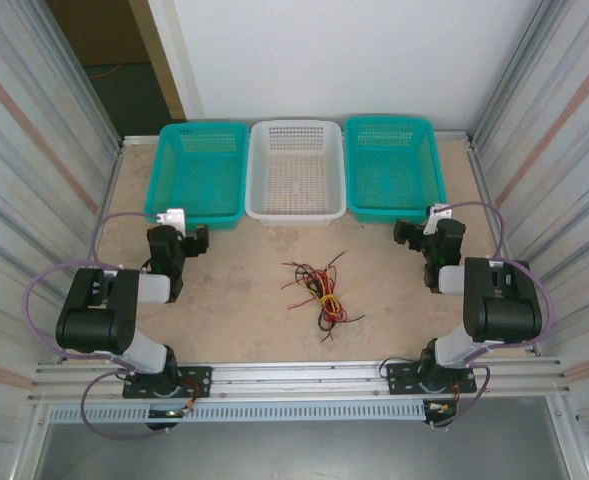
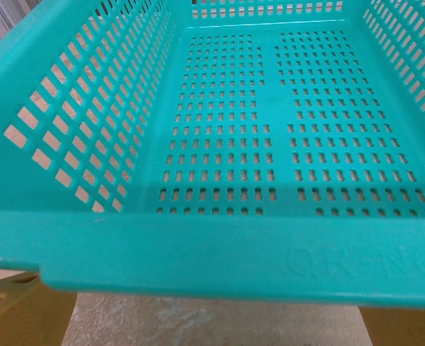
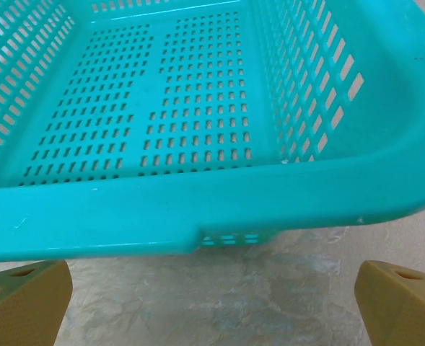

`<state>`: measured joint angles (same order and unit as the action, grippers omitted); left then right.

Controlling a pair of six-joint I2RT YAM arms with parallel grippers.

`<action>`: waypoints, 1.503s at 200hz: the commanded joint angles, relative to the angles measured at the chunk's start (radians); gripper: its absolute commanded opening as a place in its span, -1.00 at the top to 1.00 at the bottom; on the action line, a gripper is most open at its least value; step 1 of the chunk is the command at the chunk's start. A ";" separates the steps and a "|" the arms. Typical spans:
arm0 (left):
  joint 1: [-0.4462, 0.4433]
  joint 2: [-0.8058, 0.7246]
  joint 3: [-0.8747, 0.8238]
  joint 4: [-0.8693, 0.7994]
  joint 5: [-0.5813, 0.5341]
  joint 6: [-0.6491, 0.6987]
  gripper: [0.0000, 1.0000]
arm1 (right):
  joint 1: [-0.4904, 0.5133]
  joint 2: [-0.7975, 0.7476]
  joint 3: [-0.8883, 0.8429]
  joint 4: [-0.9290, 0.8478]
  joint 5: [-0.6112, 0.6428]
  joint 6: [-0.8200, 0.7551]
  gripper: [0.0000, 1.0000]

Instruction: Untangle the cables

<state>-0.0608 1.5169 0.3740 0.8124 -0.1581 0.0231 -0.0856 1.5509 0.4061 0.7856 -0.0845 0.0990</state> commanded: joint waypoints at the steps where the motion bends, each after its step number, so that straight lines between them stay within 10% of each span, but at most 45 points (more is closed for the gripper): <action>1: 0.002 -0.007 0.016 0.019 -0.018 0.009 -0.97 | -0.003 -0.010 -0.009 0.032 -0.030 -0.002 -0.98; 193: 0.018 -0.030 0.020 0.003 0.025 0.011 -0.97 | 0.034 -0.042 0.038 -0.069 0.083 -0.005 -0.98; 258: -0.081 -0.346 0.246 -0.758 -0.263 -0.107 -0.97 | 0.078 -0.351 0.148 -0.628 0.240 0.153 -0.98; 300: -0.189 -0.371 0.377 -1.145 -0.219 -0.319 -0.92 | 0.122 -0.470 0.281 -1.057 0.281 0.335 -0.98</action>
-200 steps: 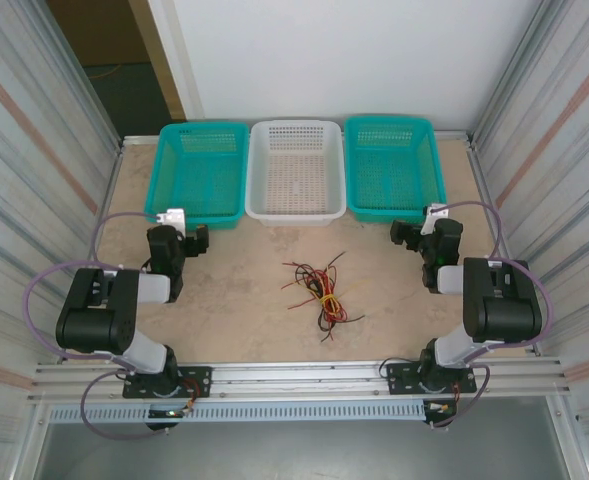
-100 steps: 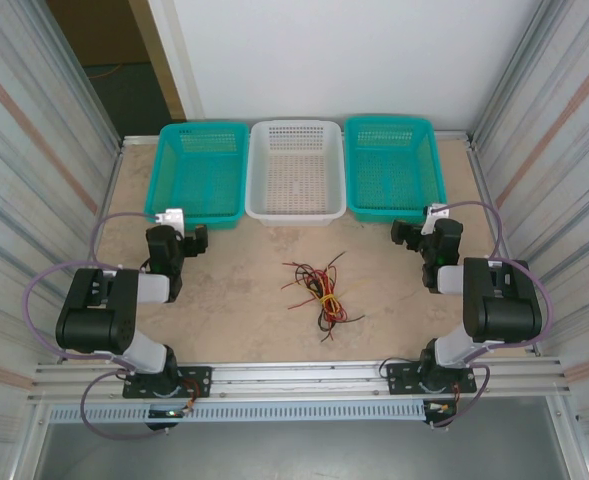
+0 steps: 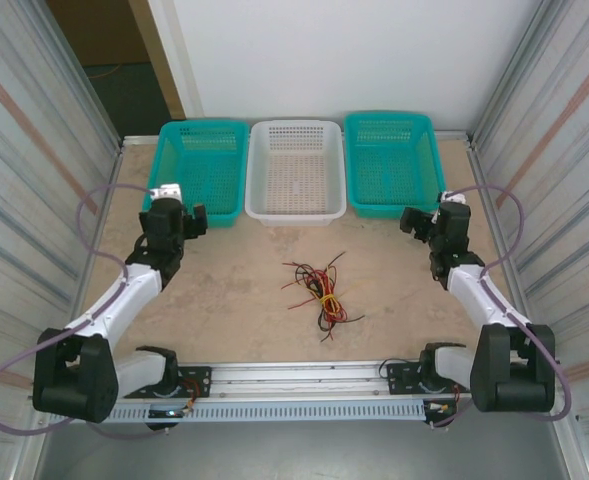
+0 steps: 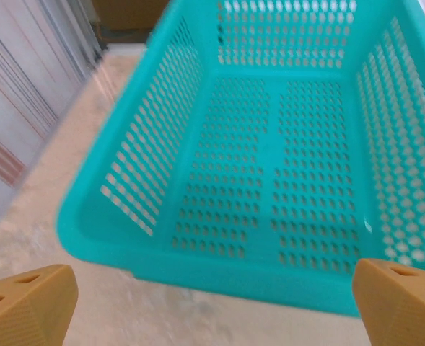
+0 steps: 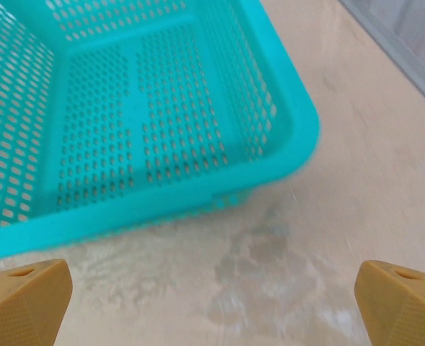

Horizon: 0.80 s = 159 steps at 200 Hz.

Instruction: Untangle the cables

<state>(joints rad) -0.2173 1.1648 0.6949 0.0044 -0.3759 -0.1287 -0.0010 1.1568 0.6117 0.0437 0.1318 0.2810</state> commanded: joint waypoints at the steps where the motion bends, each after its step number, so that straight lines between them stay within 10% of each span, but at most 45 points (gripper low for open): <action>1: -0.034 -0.020 0.057 -0.345 0.002 -0.174 -0.92 | 0.039 -0.083 0.075 -0.320 0.065 0.161 -0.98; 28: -0.082 -0.104 0.045 -0.493 0.137 -0.339 -0.82 | 0.038 -0.227 0.001 -0.437 0.102 0.429 -0.98; 46: -0.143 -0.211 0.009 -0.547 0.185 -0.404 -0.80 | 0.024 -0.269 -0.031 -0.448 -0.193 0.432 -0.98; 87: -0.202 -0.313 0.022 -0.623 0.262 -0.463 -0.78 | 0.566 -0.229 0.082 -0.783 0.136 0.519 -0.98; 159: -0.203 -0.288 0.120 -0.602 0.427 -0.588 -0.65 | 0.835 0.101 0.188 -0.656 -0.209 0.398 -0.93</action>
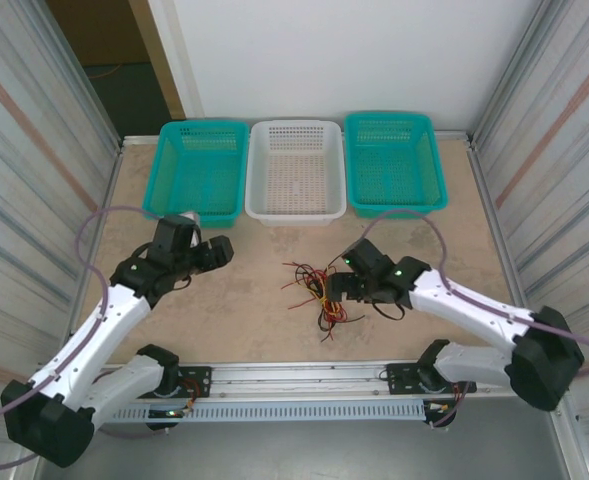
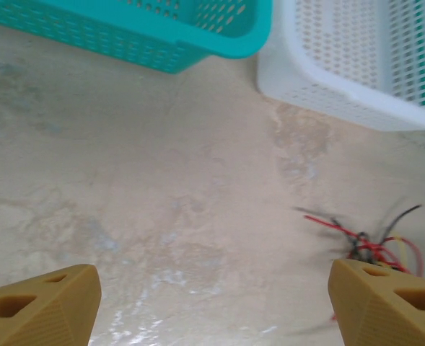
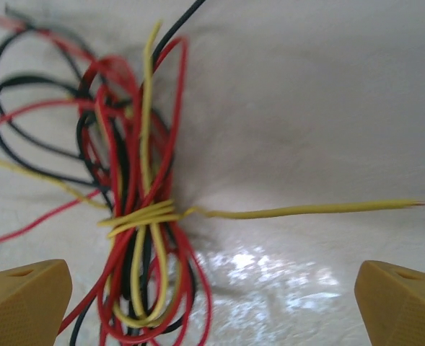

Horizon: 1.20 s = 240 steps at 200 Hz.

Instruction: Untangle the cables

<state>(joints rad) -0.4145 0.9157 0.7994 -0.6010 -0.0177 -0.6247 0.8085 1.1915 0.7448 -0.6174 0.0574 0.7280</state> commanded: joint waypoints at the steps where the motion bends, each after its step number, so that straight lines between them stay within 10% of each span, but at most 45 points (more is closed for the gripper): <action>1: -0.005 -0.040 0.015 0.004 0.071 -0.093 -0.66 | 0.028 0.071 0.056 0.006 -0.140 -0.050 -0.92; 151: -0.010 -0.083 -0.034 0.000 0.276 -0.160 -0.52 | 0.059 0.355 0.144 -0.052 -0.171 -0.129 -0.15; 181: -0.012 -0.102 -0.046 0.000 0.283 -0.157 -0.54 | 0.058 0.421 0.173 -0.036 -0.179 -0.161 0.33; 240: -0.013 -0.057 -0.012 0.046 0.447 -0.053 -0.62 | 0.160 0.230 0.248 -0.082 -0.064 -0.262 0.69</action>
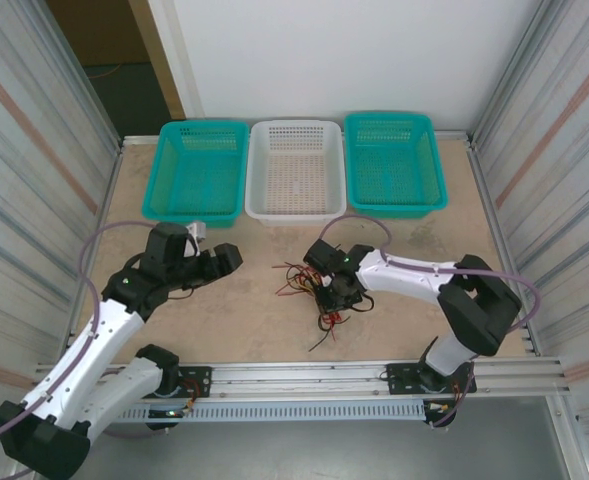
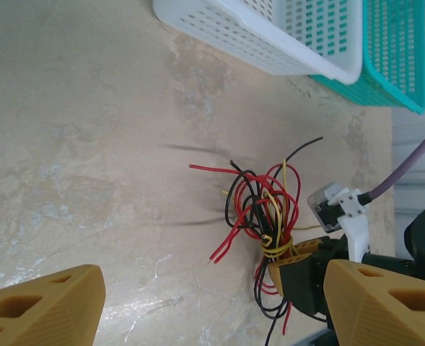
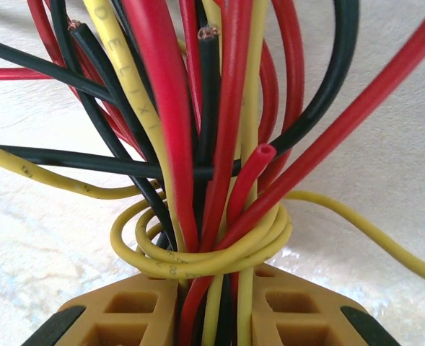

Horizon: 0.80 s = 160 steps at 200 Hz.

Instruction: Untangle the cables

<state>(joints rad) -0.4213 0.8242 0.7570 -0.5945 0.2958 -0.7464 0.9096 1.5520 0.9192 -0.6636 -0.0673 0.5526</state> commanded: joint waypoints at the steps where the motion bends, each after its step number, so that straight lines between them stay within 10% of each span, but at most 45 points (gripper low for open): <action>1: -0.006 0.038 0.032 0.043 0.140 0.072 -0.62 | 0.061 -0.136 0.077 -0.037 0.063 -0.089 0.69; 44: -0.077 0.122 0.098 0.115 0.265 0.122 -0.97 | 0.122 -0.226 0.201 -0.100 0.052 -0.202 0.70; 160: -0.100 0.124 0.076 0.181 0.357 0.043 -0.95 | 0.224 -0.107 0.404 -0.128 0.106 -0.280 0.64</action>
<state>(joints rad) -0.5247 0.9829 0.8391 -0.4084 0.6266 -0.6960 1.1027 1.4212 1.2682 -0.8486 0.0391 0.3286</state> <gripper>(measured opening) 0.956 0.182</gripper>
